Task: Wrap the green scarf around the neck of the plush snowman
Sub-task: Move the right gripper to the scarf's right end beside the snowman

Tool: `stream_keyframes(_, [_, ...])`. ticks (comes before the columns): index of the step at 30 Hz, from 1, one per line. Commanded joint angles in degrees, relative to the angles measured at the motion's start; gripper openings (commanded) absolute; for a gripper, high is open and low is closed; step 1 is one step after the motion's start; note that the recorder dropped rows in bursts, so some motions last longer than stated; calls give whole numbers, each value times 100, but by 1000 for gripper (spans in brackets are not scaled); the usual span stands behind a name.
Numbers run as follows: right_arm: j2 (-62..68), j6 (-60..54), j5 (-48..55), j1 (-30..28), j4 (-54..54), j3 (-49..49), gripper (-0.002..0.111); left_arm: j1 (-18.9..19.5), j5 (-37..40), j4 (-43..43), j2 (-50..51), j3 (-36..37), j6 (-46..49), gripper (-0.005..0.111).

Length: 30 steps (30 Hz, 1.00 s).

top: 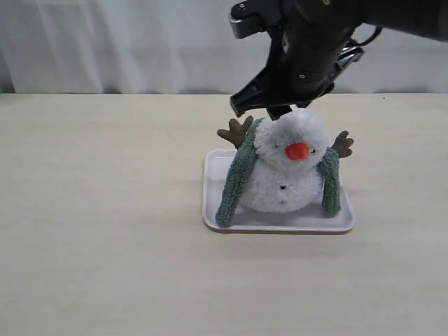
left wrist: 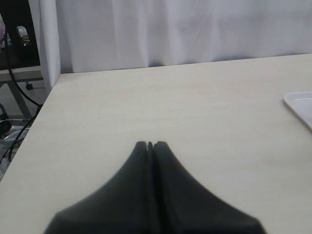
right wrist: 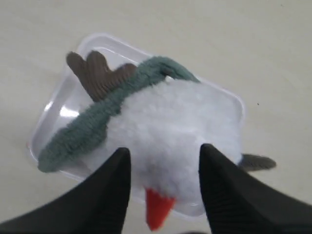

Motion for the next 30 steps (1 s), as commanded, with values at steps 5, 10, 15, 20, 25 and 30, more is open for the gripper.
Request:
stream_keyframes(5, [-704,67,-1680,-1048,-123,2543,50,24,-61,-9,-15,19,-37,0])
stream_keyframes(10, [-522,117,-3977,-1421,-219,3708,50,24,-61,-9,-15,19,-37,0])
stream_keyframes(15, [-235,173,-4366,-1802,-345,3787,50,24,-61,-9,-15,19,-37,0])
stream_keyframes(20, [-39,119,-4671,-1936,-384,3787,50,24,-61,-9,-15,19,-37,0])
stream_keyframes(25, [216,-46,-4767,-1920,-384,3787,27,24,-61,-9,-15,19,-37,0])
stream_keyframes(30, [137,-46,-4384,-1920,-363,3798,4,24,-61,-9,-15,19,-37,0])
